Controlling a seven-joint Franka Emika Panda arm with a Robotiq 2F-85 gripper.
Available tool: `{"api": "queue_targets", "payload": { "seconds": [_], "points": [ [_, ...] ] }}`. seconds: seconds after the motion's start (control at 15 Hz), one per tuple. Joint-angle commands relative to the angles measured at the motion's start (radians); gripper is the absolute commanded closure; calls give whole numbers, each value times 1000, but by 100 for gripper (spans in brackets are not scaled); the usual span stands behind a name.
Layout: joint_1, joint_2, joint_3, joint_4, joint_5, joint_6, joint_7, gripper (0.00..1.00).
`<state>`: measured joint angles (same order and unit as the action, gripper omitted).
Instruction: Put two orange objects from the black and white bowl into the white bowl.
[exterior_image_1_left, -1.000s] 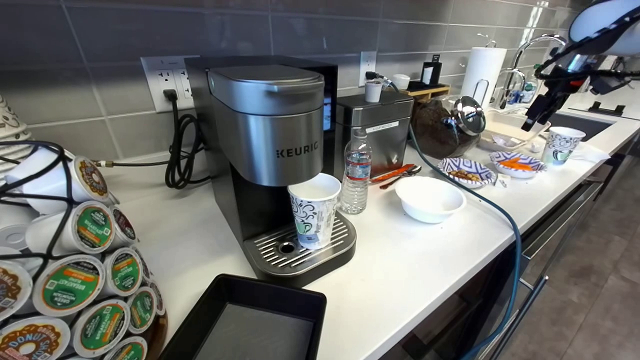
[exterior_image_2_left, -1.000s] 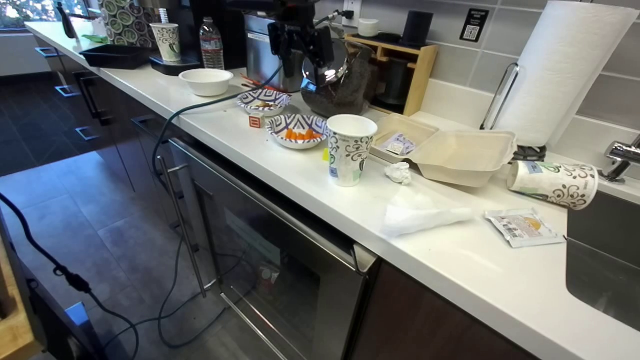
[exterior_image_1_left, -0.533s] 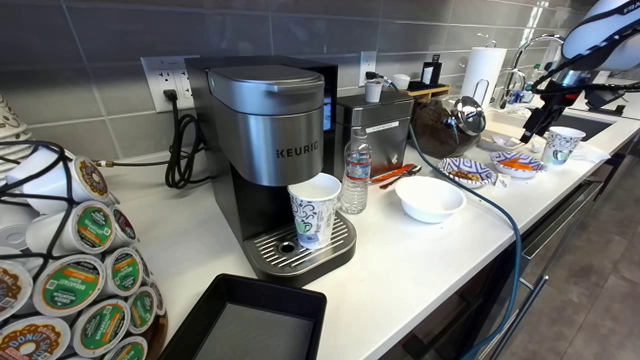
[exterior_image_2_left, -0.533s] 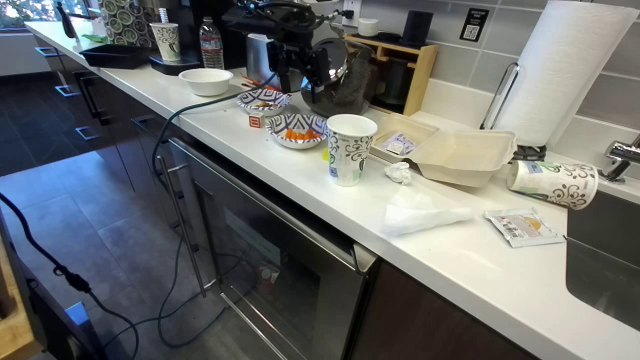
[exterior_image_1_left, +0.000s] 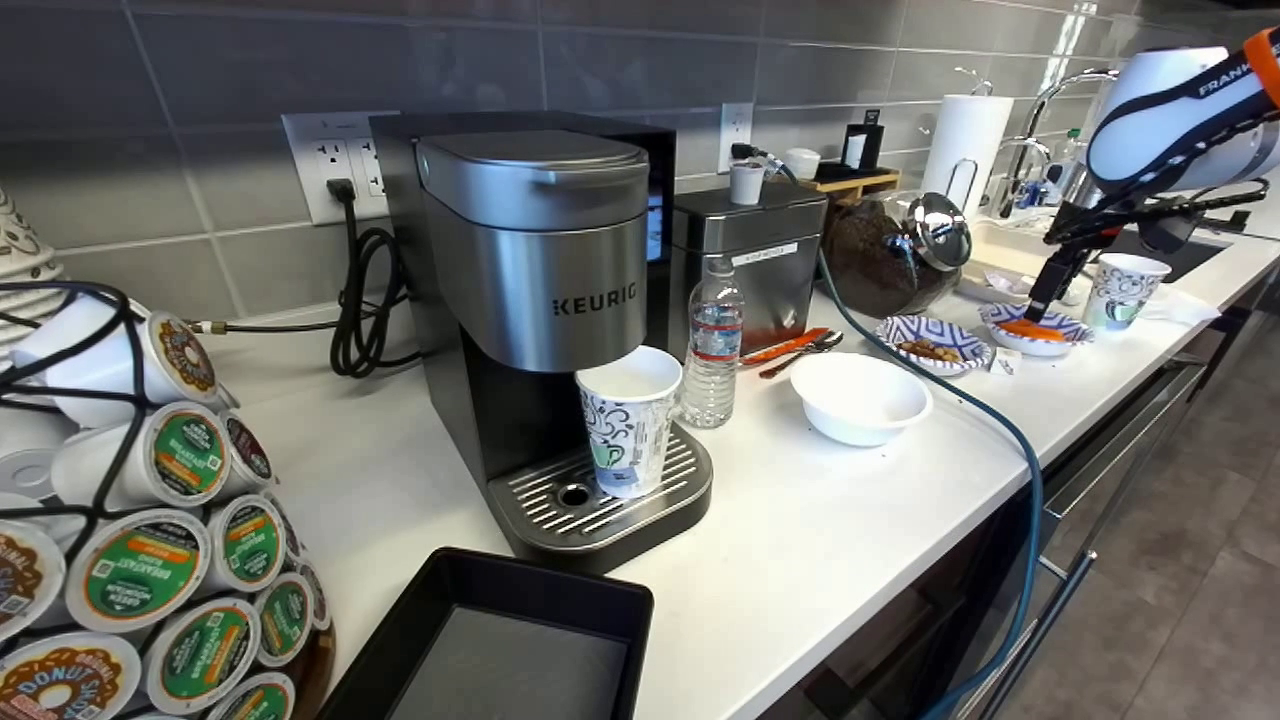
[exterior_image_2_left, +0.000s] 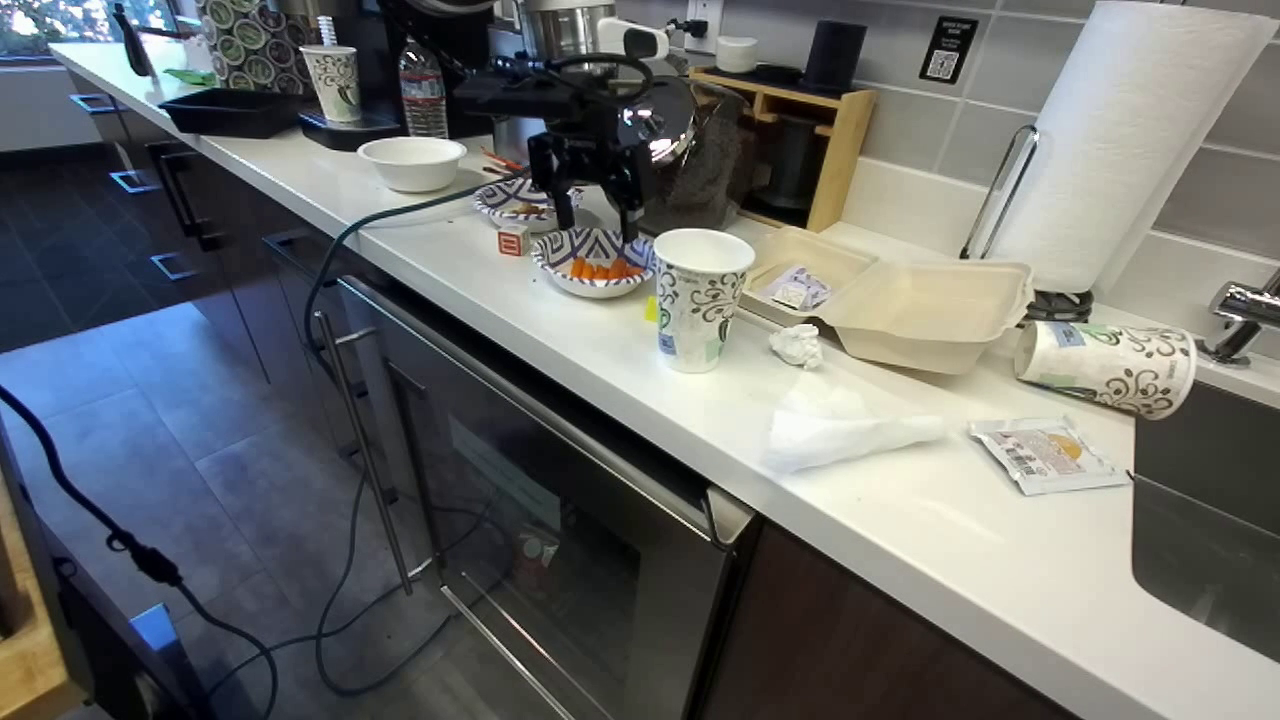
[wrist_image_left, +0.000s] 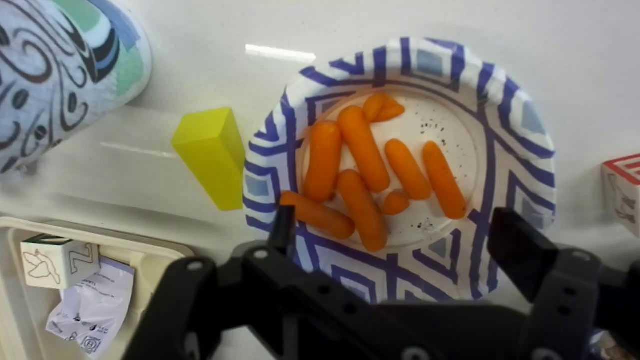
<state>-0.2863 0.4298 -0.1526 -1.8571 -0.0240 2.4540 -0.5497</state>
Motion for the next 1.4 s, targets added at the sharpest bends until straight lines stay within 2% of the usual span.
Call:
{"api": "queue_targets", "payload": {
  "seconds": [0.0,0.07,0.33,0.47,0.53,0.67,0.73,0.87,0.93,1.13,1.2,1.27,1.33],
  "points": [
    [-21,55,30,22,-16,77,-12,20],
    [-21,65,33,24,-17,102,-4,26],
    [-25,97,39,42,-21,144,12,29],
    [-23,107,31,48,-30,145,27,42],
    [-24,109,29,47,-31,145,31,54],
    [-25,117,25,48,-39,139,38,53],
    [-25,122,23,53,-43,135,42,65],
    [-28,130,27,59,-45,127,45,63],
    [-33,135,30,67,-44,118,40,82],
    [-26,146,29,76,-54,107,46,99],
    [-23,150,28,79,-59,104,50,100],
    [-23,150,28,81,-62,101,51,96],
    [-24,148,28,84,-65,98,49,96]
  ]
}}
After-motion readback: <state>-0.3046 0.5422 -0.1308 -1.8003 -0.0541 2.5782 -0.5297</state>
